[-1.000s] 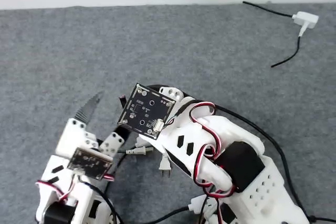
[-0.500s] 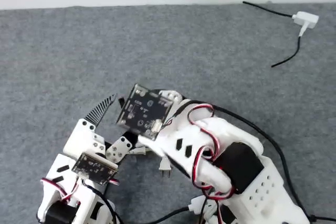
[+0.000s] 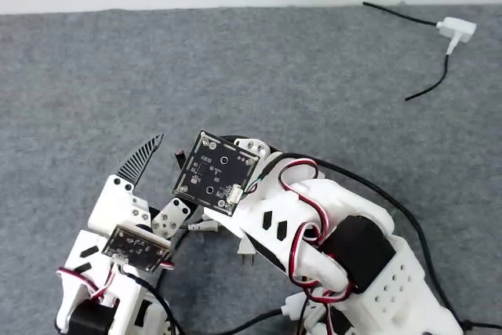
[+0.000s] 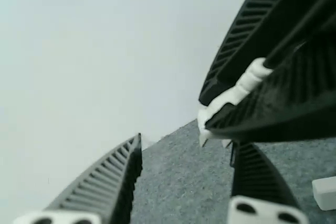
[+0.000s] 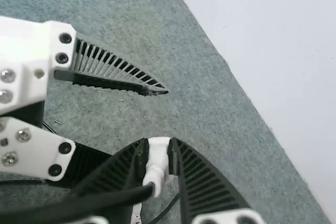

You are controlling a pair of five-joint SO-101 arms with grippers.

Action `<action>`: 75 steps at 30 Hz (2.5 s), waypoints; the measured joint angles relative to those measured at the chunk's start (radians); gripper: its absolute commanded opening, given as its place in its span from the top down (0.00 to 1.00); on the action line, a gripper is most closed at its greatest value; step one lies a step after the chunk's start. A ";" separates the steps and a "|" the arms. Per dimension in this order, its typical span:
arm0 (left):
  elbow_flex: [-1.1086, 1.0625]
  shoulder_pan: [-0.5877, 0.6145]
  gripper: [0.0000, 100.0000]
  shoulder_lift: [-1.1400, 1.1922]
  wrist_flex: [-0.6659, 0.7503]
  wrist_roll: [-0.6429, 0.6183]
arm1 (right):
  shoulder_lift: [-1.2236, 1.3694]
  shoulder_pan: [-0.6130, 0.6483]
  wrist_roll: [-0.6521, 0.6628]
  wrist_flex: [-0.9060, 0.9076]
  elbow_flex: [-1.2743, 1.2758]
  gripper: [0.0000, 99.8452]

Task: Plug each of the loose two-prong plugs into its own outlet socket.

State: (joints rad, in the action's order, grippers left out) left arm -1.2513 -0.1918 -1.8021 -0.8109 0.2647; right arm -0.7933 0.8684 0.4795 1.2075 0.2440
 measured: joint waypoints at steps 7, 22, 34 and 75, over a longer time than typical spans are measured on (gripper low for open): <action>0.000 0.000 0.75 0.000 0.000 0.000 | 0.000 0.000 0.000 0.021 -0.009 0.99; -0.002 0.000 0.75 0.000 0.000 0.000 | -0.017 -0.009 0.000 0.046 0.023 0.99; -0.002 0.003 0.75 0.002 -0.002 0.000 | -0.017 -0.011 0.000 0.046 0.029 0.99; -0.342 0.373 0.75 0.000 -0.081 0.000 | 0.009 -0.295 0.069 0.051 0.384 0.99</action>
State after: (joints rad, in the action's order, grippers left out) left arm -1.5934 0.1811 -1.8021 -0.8922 0.2647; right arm -0.7841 0.5738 0.5485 1.2582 0.6276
